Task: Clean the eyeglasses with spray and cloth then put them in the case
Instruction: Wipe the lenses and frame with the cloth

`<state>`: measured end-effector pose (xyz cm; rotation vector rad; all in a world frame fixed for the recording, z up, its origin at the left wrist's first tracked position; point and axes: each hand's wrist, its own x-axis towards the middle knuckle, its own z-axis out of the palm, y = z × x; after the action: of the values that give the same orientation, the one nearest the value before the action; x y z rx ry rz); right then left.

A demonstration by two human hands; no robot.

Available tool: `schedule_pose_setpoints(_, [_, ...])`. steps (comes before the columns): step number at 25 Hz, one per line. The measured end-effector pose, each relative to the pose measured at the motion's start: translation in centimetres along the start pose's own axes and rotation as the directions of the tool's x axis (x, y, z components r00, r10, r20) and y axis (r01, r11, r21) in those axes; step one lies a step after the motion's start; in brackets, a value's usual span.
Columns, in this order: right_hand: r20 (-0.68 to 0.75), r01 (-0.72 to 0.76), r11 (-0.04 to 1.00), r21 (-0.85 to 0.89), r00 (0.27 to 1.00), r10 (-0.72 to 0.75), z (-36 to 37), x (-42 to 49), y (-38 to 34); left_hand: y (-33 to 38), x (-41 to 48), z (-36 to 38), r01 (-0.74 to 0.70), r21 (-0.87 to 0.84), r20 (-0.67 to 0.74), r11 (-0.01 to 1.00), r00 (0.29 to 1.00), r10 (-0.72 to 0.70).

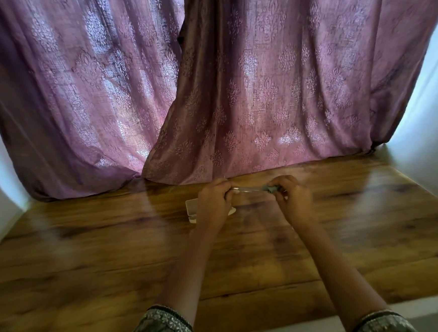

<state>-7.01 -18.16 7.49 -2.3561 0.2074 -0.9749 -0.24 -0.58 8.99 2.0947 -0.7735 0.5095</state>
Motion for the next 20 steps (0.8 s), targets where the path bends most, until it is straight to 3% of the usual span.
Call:
schedule_pose_setpoints(4, [-0.007, -0.024, 0.997, 0.075, 1.000, 0.025, -0.7, 0.8, 1.2, -0.3, 0.2, 0.1, -0.012, -0.035, 0.027, 0.999, 1.000, 0.013])
schedule_pose_setpoints(7, [-0.100, -0.229, 0.938, 0.261, 0.960, 0.262, -0.8, 1.0, 0.7, -0.9, 0.2, 0.0, -0.003, -0.054, 0.008, 0.999, 1.000, 0.004])
schedule_pose_setpoints(10, [-0.040, -0.389, 0.730, 0.562, 0.869, 0.493, 0.2, 0.9, 1.1, -1.7, 0.3, -0.1, 0.025, -0.060, -0.068, 0.998, 0.997, -0.029])
schedule_pose_setpoints(13, [0.039, -0.462, 0.535, 0.708, 0.781, 0.623, 1.2, 0.2, 2.0, -2.7, 0.3, -0.1, 0.103, -0.086, -0.160, 0.991, 0.980, -0.116])
schedule_pose_setpoints(17, [0.104, -0.585, 0.495, 0.642, 0.707, 0.700, 2.5, -1.7, 3.1, -3.4, 0.0, 0.3, 0.267, -0.262, -0.255, 0.927, 0.908, -0.333])
schedule_pose_setpoints(20, [0.196, -0.688, 0.508, 0.519, 0.674, 0.712, 3.4, -3.5, 3.9, -3.8, 0.1, 0.8, 0.406, -0.486, -0.199, 0.774, 0.811, -0.550])
